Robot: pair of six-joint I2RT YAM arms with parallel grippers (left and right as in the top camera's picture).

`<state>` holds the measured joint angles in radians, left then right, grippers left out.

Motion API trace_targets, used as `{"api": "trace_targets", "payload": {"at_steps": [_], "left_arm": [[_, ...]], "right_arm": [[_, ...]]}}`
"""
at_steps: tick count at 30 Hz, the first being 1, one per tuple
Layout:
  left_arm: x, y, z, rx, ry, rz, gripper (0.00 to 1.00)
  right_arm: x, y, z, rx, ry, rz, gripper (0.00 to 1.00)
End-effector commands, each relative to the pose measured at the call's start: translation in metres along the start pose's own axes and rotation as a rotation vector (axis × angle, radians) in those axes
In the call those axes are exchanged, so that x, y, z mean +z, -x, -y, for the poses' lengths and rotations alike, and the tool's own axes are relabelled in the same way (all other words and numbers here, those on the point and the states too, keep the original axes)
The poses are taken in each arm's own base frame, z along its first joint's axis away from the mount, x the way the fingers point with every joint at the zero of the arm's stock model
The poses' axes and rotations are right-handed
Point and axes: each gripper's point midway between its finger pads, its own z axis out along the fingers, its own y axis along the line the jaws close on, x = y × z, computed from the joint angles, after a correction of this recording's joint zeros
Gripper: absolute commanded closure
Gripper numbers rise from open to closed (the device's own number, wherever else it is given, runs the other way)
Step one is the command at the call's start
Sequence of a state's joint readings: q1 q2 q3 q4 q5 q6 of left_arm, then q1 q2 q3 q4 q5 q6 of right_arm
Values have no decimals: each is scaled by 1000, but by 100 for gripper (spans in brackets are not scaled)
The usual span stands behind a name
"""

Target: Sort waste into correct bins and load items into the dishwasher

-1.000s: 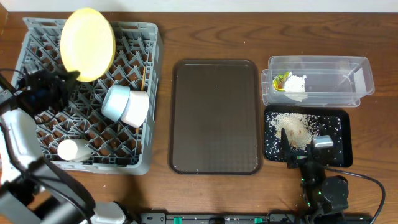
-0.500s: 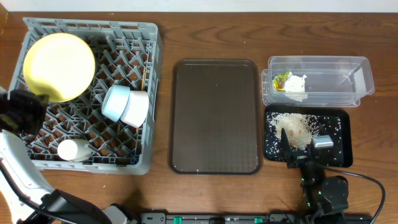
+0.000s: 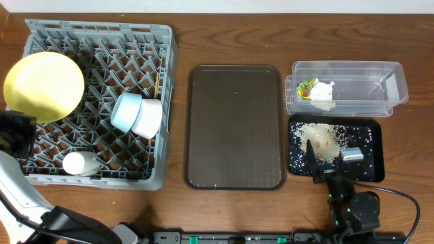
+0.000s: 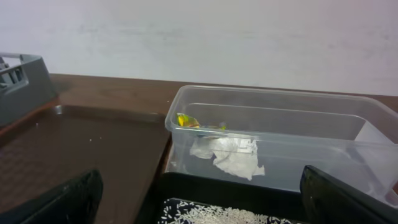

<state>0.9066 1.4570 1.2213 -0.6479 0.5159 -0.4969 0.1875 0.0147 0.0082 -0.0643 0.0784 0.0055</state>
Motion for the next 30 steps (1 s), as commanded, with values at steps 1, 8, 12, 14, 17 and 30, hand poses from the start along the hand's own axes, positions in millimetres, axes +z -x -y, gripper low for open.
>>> {"api": "trace_targets", "payload": {"at_steps": [1,8,12,14,17,30], "left_arm": [[1,8,-15,30,77,45,92],[2,20,-19,152,140,110,92],[6,20,-14,273,189,130,92],[9,16,-10,337,218,134,93],[13,10,-6,421,282,143,92],[16,11,9,598,384,209,92]], "right_arm": [[0,-1,2,-10,-9,-2,1],[0,-1,2,-10,-10,-2,1],[0,-1,2,-10,-10,-2,1],[0,-1,2,-10,-10,-2,1],[0,-1,2,-10,-10,-2,1],[0,-1,2,-10,-10,-2,1]]}}
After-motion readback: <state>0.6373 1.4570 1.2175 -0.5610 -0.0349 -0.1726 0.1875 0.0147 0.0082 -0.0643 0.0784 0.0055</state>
